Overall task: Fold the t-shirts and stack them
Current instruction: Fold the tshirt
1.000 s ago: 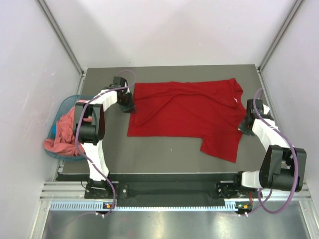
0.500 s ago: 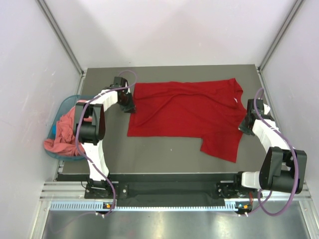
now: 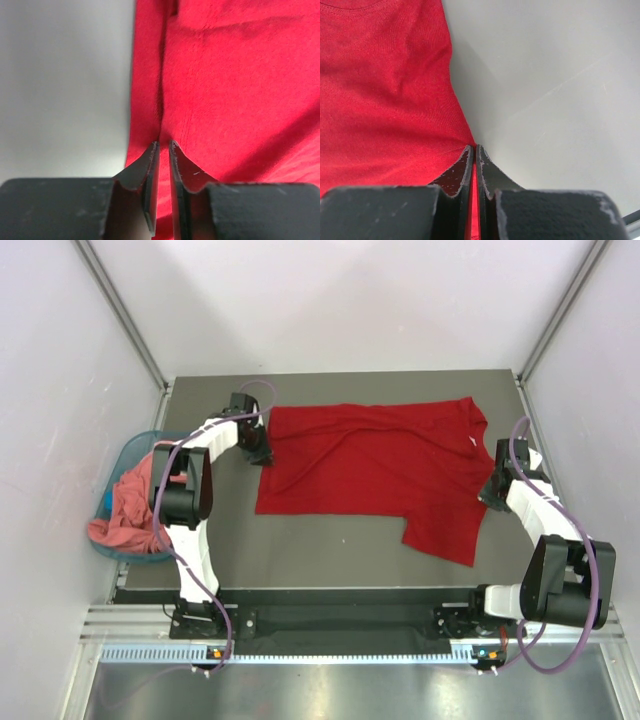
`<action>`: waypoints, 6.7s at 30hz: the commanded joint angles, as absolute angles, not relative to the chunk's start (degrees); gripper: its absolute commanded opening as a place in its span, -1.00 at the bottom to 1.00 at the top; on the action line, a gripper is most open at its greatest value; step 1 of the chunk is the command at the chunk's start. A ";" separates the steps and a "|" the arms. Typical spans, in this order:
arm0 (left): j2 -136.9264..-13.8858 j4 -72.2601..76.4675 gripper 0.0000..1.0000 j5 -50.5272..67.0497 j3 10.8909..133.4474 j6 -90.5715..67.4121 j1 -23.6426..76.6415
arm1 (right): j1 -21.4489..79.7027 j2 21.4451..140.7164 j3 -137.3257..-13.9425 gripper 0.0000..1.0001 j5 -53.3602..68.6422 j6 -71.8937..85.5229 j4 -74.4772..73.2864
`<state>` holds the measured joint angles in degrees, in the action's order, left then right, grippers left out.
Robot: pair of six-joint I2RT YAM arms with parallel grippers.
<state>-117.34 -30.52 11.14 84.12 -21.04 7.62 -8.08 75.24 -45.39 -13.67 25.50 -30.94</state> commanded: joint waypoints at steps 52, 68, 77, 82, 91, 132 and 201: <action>-119.27 -31.11 -0.35 9.32 90.44 -21.36 9.58 | -10.55 72.25 -44.82 -1.00 -15.56 24.79 -28.92; -121.38 -33.05 -1.00 6.77 94.13 -20.65 9.49 | -10.55 72.51 -44.91 -1.00 -17.05 24.61 -29.27; -122.34 -37.00 -1.00 1.15 98.35 -19.25 9.40 | -10.81 72.60 -44.82 -1.00 -20.21 24.79 -30.14; -124.19 -38.76 -1.00 0.53 100.46 -18.28 9.40 | -11.25 72.95 -45.00 -1.00 -21.00 24.96 -30.41; -125.95 -41.13 -0.82 0.53 102.74 -17.84 9.40 | -11.34 71.46 -45.53 -1.00 -19.87 25.05 -30.41; -86.67 -31.02 -0.17 -2.46 54.92 -40.44 16.00 | -5.54 64.61 -43.57 -0.53 -24.35 49.75 -55.90; -123.31 -28.65 -0.08 16.78 103.80 -29.88 6.68 | -9.41 105.55 -81.65 -0.28 11.66 17.95 -19.97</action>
<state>-125.99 -28.71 16.86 103.28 -30.83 6.68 -10.24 110.06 -79.15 5.82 28.69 -28.34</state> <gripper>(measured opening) 0.460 0.330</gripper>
